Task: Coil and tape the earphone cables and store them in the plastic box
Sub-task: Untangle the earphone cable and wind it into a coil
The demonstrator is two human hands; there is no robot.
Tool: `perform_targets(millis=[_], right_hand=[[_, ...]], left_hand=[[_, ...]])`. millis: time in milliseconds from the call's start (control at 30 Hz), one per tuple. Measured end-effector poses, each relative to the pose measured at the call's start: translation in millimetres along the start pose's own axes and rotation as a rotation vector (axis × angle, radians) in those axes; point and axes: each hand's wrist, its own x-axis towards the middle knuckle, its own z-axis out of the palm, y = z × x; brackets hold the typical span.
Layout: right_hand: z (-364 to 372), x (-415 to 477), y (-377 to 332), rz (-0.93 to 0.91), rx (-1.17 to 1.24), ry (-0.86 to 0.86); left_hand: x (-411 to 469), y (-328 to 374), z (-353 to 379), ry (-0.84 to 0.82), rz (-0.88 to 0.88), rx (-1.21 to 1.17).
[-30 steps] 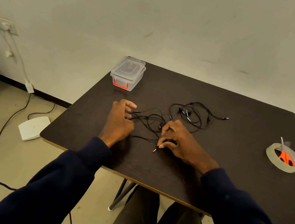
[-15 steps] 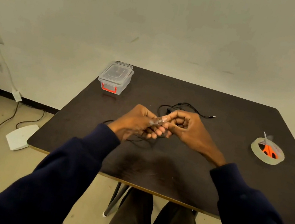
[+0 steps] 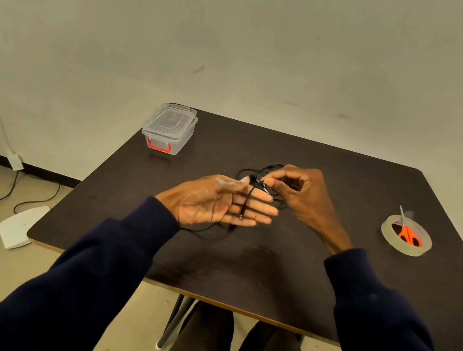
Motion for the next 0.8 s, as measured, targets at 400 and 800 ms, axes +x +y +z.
perform_targets(millis=[400,800], right_hand=[[12.1,10.0,-1.2,-0.02,0.331,-0.081],[19.9,6.0,-7.9,-0.018,0.354,0.031]], left_hand=[[-3.0,9.1,20.4,-0.043,0.186,-0.128],[1.9,14.9,30.5,0.001,0.228,-0.102]])
